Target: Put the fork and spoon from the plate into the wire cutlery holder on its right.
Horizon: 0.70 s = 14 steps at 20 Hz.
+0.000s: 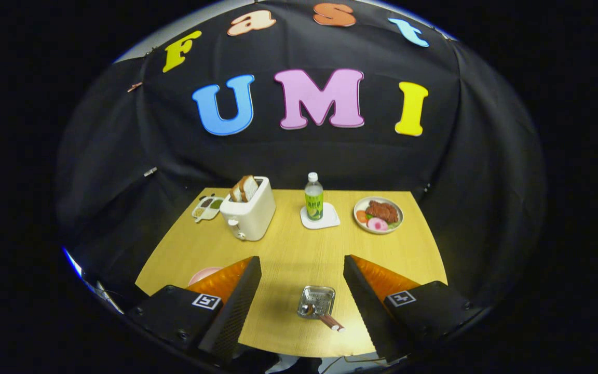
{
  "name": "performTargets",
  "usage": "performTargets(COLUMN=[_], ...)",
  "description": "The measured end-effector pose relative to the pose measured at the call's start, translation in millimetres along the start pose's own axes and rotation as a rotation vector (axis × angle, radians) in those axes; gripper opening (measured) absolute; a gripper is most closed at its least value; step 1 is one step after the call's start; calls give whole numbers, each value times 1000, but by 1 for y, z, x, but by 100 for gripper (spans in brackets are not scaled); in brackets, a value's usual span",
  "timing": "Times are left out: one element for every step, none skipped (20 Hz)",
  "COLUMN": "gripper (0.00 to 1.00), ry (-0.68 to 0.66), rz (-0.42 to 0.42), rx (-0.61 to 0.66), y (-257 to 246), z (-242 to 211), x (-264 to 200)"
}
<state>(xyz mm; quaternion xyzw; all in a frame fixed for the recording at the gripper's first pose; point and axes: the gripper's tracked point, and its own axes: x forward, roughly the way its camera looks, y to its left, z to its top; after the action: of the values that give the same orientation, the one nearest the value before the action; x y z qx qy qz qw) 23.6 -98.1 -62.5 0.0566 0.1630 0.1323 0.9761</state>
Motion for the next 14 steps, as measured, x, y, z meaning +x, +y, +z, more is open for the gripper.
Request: performTargets(gripper=[99,99,99,99,100,99,100,100,99,100,100,99,100,100], ry=[-36,-64,-86,-113,-125,-140,-149,-159,-166,-178,-187,-189,-186,-182], rz=[15,32,43,52,59,68,82,95,104,110,114,117,125,132], rx=[-5,-6,-11,-13,-16,-17,-19,-25,-36,-48,-58,-62,-64,-68], y=[4,7,8,7,6,5,6,6,4,1,-2,-4,-4,-4], z=[7,10,13,16,17,19,21,22,22,23,22,19,14,10], x=[-3,-6,-8,-11,-16,-19,-20,-23,-24,-26,-29,-31,-33,-35])
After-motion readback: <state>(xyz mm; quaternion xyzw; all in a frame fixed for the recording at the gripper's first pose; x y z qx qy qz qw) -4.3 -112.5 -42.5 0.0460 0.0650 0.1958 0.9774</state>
